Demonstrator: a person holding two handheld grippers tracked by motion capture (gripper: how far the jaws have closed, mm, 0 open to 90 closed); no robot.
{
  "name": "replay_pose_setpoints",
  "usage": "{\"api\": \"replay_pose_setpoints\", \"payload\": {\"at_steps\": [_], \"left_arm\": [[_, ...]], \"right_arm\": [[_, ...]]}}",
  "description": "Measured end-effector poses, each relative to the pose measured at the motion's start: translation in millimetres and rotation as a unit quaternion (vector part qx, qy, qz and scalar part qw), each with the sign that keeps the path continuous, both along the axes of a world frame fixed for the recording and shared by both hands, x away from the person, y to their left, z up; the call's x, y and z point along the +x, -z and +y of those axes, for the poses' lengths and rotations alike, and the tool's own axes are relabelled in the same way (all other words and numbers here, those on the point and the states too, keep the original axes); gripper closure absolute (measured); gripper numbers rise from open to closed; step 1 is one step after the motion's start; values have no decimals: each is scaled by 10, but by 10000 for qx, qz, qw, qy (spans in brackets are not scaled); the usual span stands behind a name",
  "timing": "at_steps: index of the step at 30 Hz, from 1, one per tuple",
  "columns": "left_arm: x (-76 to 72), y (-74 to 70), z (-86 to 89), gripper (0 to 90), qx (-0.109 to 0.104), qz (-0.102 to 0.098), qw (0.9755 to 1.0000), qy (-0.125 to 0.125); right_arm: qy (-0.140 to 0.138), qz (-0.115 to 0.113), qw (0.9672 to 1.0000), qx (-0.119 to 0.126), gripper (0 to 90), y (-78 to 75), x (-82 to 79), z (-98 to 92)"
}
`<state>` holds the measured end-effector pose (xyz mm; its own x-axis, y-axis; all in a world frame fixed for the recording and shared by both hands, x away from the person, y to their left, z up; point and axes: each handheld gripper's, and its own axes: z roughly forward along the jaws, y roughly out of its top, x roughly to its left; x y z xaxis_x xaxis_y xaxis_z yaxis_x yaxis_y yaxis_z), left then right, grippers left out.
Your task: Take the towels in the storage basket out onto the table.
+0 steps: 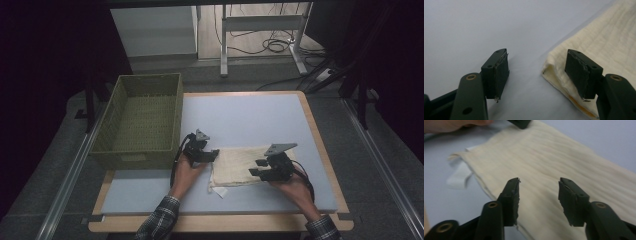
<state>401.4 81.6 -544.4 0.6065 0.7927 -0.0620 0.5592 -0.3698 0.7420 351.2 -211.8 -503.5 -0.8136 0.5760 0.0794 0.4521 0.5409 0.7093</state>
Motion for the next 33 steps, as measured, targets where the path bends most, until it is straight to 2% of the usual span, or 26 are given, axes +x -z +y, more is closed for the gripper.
{"api": "replay_pose_setpoints", "payload": {"at_steps": [3,7,14,18,22,24,26,28,33], "left_arm": [[1,0,1,352,3,2,10000,9],[1,0,2,353,-2,8,10000,2],[2,0,3,354,-1,9,10000,10],[2,0,4,354,-1,6,10000,12],[4,1,6,354,-15,8,10000,10],[4,1,6,354,-25,23,10000,-2],[5,0,8,354,-27,29,10000,0],[4,0,5,353,-18,27,10000,-2],[-4,-3,-7,368,35,-15,10000,-30]], "right_arm": [[-288,111,9994,125,625,22,-43,201],[-550,213,9981,164,671,54,-87,408],[-990,371,9943,97,663,122,-171,838],[-1089,422,9932,-8,618,174,-209,1054],[-1110,343,9931,-155,596,216,-242,1195],[-1080,233,9935,-260,599,227,-273,1251],[-1028,26,9937,-453,640,221,-309,1287],[-1021,-274,9921,-681,695,225,-353,1305],[-985,-420,9906,-854,833,213,-355,1317]]}}
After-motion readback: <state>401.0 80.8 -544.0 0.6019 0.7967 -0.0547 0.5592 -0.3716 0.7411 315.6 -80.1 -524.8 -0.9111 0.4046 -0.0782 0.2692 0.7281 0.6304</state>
